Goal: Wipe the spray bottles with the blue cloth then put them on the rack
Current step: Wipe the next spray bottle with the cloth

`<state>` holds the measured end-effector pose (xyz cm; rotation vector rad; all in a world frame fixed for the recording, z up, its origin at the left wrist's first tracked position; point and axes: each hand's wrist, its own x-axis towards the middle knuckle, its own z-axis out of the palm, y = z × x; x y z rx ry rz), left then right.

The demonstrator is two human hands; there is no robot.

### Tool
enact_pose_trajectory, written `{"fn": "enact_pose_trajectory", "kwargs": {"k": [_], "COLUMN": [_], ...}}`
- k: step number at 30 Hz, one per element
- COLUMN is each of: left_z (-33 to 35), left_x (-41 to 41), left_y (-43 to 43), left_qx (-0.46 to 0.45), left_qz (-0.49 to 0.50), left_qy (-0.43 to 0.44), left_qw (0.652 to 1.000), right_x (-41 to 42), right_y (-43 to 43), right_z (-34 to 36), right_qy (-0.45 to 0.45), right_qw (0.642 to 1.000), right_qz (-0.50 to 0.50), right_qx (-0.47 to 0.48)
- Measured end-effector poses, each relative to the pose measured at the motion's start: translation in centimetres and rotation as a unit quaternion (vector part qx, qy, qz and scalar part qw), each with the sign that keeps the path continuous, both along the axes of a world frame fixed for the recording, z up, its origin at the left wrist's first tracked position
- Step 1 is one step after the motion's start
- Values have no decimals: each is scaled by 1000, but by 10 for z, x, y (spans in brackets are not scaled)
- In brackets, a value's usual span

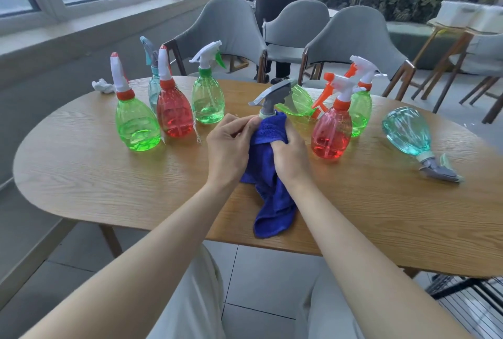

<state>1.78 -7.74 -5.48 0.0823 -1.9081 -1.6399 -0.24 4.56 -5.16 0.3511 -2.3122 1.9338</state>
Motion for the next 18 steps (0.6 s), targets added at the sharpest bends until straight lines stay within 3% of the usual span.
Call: {"fn": "enact_pose_trajectory", "kwargs": {"k": [5,9,12,18], "left_z": [2,1,-2,3], "left_x": [3,13,18,16], "left_y": [-10,-8,-6,-3], "left_qx": [-31,3,-26,-82], "left_qz": [-22,6,-21,-160], "left_qy": [-55,-105,-142,-184], "left_qw": [998,994,989,966], "right_x": [3,1,-2,-7], "right_y": [3,11,21,28], "right_z": [1,-3,-7,-10], "right_qy": [-22,-66,-107,-60], "right_qw": [999,994,982,992], "right_qz": [19,-84,-154,-86], "right_qx": [17,-21,-5,70]}}
